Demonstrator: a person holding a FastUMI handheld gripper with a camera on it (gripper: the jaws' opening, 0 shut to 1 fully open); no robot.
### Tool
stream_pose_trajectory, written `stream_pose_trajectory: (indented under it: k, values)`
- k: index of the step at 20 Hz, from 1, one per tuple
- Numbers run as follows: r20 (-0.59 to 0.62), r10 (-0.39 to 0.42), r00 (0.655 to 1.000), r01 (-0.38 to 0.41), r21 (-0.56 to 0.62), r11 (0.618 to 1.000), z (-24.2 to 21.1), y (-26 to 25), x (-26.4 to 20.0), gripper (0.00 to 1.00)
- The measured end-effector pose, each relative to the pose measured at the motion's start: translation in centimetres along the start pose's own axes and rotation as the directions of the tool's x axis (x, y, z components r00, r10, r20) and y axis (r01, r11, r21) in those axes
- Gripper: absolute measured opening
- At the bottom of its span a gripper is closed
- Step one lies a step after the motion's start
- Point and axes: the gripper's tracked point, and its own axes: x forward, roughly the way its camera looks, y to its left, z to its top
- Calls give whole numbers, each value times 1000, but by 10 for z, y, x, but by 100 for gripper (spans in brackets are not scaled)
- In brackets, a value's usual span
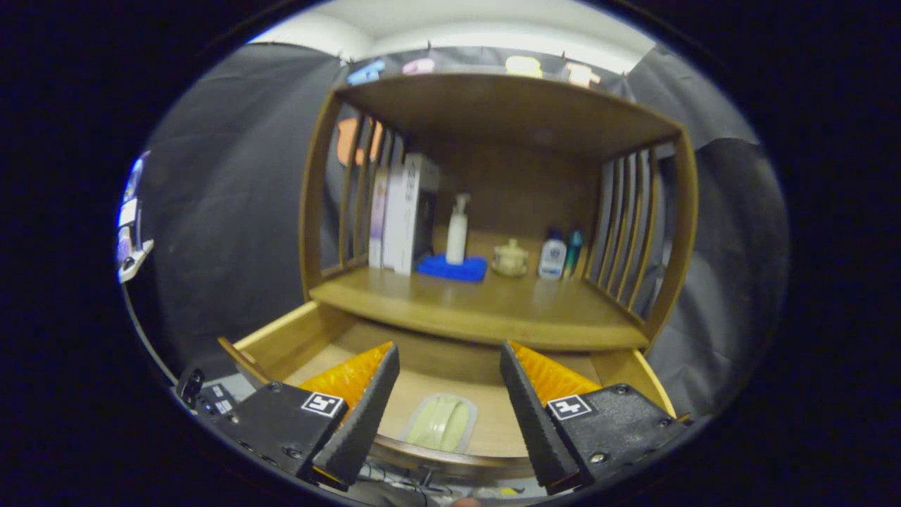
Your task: Pull open the drawer, take out the items inside it, and place them on the countertop above the cabinet.
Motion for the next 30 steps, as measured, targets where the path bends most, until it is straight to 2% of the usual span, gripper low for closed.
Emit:
stream_pose_trajectory:
  k: [3,6,9,12,17,20,23,29,30]
  values:
    - [-191,29,981,-32,-12,999,-23,5,30,89]
    - [-353,26,935,-19,21,1000,-45,4,43,89]
    - [-460,35,887,-10,55,998,-68,6,53,88]
    - [-522,69,850,-15,108,994,-83,10,59,86]
    - [-559,48,828,-6,76,997,-97,10,65,80]
    - [-578,51,814,-7,78,997,-100,12,66,72]
    - [-592,47,804,-6,71,997,-104,13,66,57]
    - [-564,52,824,-25,57,998,-102,14,72,22]
    - [-559,54,827,-28,55,998,-101,13,72,20]
